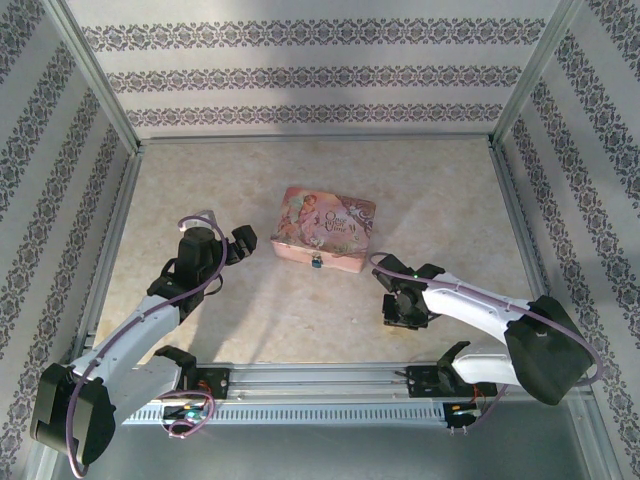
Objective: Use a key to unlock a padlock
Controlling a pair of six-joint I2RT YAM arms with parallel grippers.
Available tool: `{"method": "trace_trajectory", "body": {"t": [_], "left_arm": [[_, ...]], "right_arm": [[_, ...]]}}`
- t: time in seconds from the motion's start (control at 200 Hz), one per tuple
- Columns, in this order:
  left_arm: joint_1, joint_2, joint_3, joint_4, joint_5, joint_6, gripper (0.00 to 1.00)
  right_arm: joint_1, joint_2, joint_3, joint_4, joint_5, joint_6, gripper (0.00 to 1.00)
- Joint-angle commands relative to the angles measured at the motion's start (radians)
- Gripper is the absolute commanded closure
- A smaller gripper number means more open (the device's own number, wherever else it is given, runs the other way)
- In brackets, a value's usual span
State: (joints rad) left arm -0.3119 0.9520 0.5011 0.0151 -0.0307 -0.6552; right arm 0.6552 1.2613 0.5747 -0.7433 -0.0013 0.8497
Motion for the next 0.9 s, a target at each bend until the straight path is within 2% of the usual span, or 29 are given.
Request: {"method": "trace_trajectory", "body": {"t": [0.0,0.145,0.49,0.9], "left_arm": [[0.009,-0.011,0.006,-0.003,-0.014,0.024,0.01],[0.009,-0.016,0.008,-0.007,-0.015,0.028,0.01],[0.011,-0.019,0.009,-0.009,-0.02,0.035,0.01],[0.011,-0.018,0.014,-0.014,-0.022,0.039,0.01]], "right_arm": [[0.014,-0.019,0.008,-0.046,-0.006,0.022,0.63],[0.017,-0.034,0.005,-0.06,0.0,0.04,0.65],[0.018,-0.016,-0.002,-0.043,0.001,0.051,0.78],[0.018,0.013,0.003,-0.028,0.013,0.048,0.85]]}}
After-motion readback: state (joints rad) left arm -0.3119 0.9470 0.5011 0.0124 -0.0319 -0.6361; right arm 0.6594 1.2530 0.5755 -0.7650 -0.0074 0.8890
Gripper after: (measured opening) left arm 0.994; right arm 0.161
